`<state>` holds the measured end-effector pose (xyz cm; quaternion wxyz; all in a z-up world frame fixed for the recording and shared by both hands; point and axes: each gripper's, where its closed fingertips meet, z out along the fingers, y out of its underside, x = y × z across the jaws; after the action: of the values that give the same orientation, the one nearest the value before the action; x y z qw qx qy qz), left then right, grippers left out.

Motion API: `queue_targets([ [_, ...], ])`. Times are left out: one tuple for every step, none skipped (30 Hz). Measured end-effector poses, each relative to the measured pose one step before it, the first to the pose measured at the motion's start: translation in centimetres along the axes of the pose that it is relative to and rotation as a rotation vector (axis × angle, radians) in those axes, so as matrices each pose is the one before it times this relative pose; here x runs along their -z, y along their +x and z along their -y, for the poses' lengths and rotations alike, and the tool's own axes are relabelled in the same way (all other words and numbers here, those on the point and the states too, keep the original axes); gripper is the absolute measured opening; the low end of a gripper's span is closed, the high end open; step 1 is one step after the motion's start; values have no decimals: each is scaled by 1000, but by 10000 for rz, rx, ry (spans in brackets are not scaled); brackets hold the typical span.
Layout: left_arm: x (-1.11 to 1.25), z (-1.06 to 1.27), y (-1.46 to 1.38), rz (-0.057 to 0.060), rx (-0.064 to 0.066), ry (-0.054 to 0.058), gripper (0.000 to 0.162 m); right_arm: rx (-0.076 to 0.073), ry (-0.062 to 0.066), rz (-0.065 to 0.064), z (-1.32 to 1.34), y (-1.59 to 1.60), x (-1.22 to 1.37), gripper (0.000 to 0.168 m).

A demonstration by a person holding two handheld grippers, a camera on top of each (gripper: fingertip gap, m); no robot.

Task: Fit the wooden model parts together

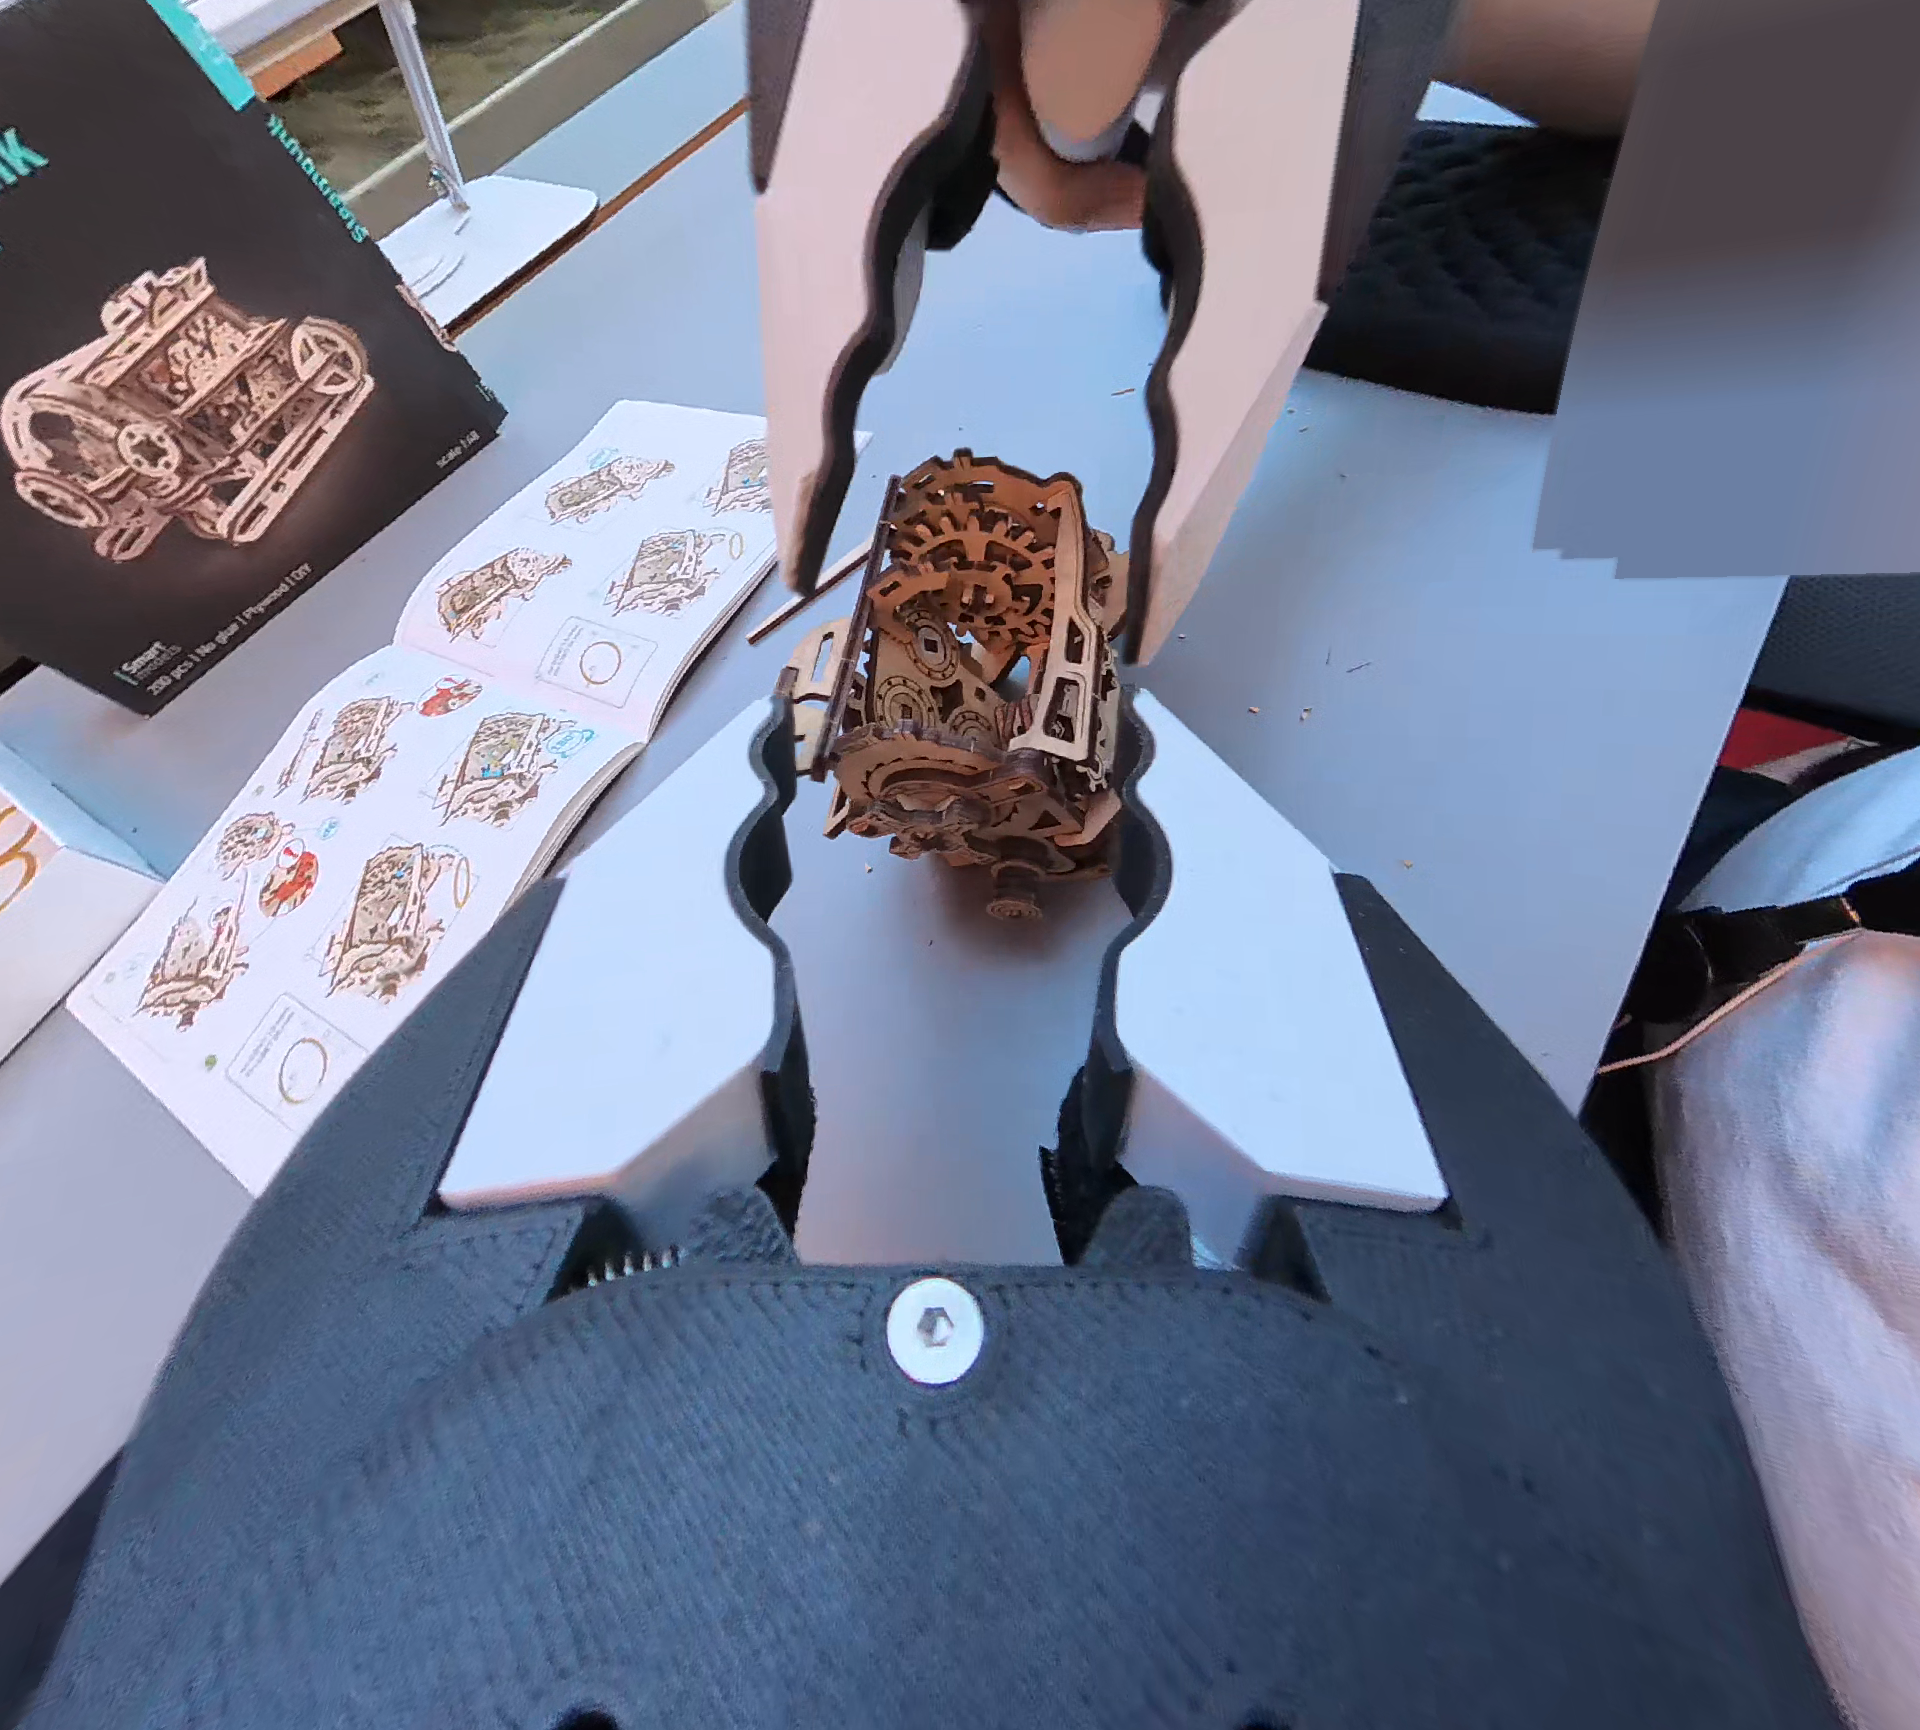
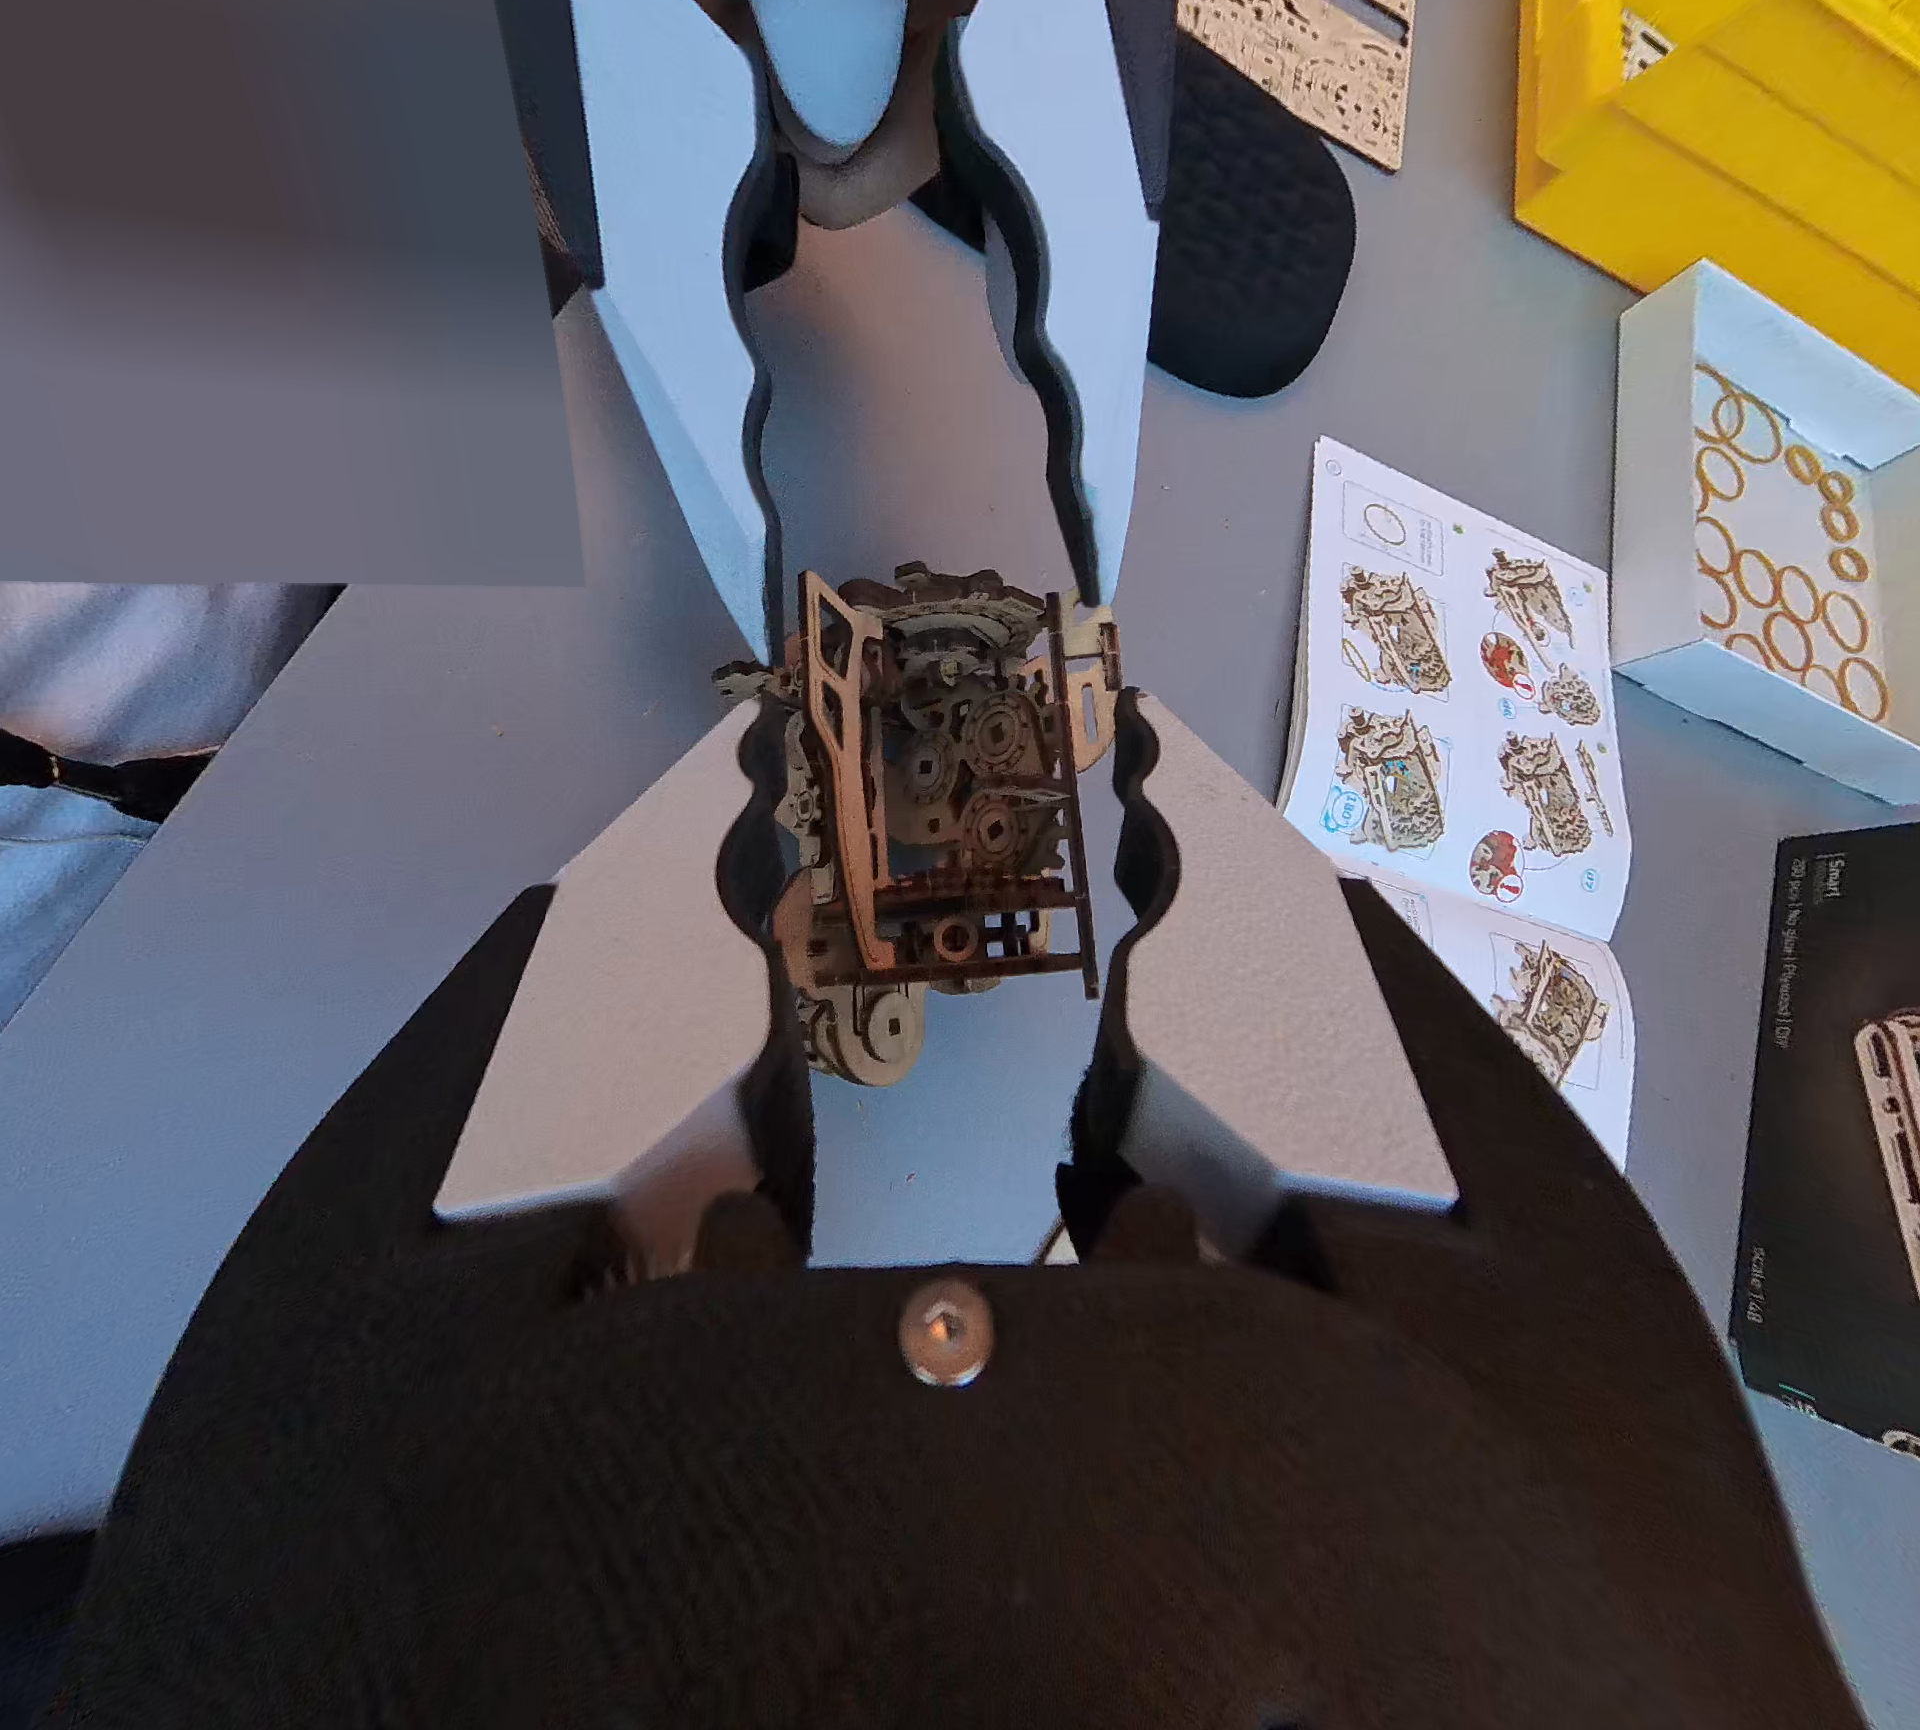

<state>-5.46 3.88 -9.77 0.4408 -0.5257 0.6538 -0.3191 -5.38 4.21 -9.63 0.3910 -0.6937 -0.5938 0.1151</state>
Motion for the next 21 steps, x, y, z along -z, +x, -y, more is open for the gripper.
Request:
queue_targets([
  [-160, -92, -29, 11, -170, -56, 58, -12, -169, 85, -63, -21, -283, 63],
  [-173, -132, -34, -21, -122, -90, 58, -20, -114, 172, -45, -199, -243, 63],
  [-123, -88, -51, -30, -56, -59, 58, -25, -145, 70, -113, -56, -222, 63],
  [-67, 19, 24, -80, -13, 20, 56, 53, -107, -8, -91, 15, -219, 63],
  [-32, -4, 117, -132, -3, 11, 53, 115, -99, -94, -63, 100, -175, 62],
  [-13, -46, 101, -95, -28, -13, 48, 139, -43, -19, -17, -65, -110, 55],
  [20, -32, -56, 22, -67, 5, 47, 96, -8, -4, 17, -67, -71, 52],
  [14, -30, -67, 18, -50, 13, 47, 21, -33, 16, -28, -51, -57, 48],
  [-4, -1, -37, -16, 10, 17, 47, 53, -77, -38, -110, 23, -80, 45],
  [-7, -12, -144, 41, 25, -6, 48, 116, -81, -123, -143, 125, -92, 45],
  [7, -8, -217, 103, -8, -18, 54, 124, -26, -69, -65, 22, -48, 46],
  [14, -26, -95, 9, 13, -12, 59, 21, 44, 1, 70, -56, 9, 46],
  [38, -4, 17, -82, 76, 15, 59, -68, 87, 58, 154, -67, 50, 49],
  [51, 26, -7, -68, 78, 50, 59, -102, 114, 110, 196, -89, 79, 51],
  [44, -43, -61, -41, 35, 30, 60, -96, 111, 28, 185, 76, 67, 52],
  [18, -131, -54, -50, 15, -14, 59, -40, 86, -27, 121, 171, 65, 54],
  [-29, -156, -62, -43, 34, -35, 58, 21, 111, -9, 162, 113, 49, 54],
  [-56, -90, 2, -72, 46, -2, 58, 21, 8, -19, 1, 98, -23, 56],
  [-48, -39, 17, -57, 7, 12, 58, -7, -61, 38, -80, 18, -112, 58],
  [-46, -37, -60, 16, -33, -10, 59, 6, -47, 45, -28, 13, -162, 60],
  [-28, -11, -39, 0, -31, 2, 58, -2, -50, 11, 2, 58, -234, 62],
])
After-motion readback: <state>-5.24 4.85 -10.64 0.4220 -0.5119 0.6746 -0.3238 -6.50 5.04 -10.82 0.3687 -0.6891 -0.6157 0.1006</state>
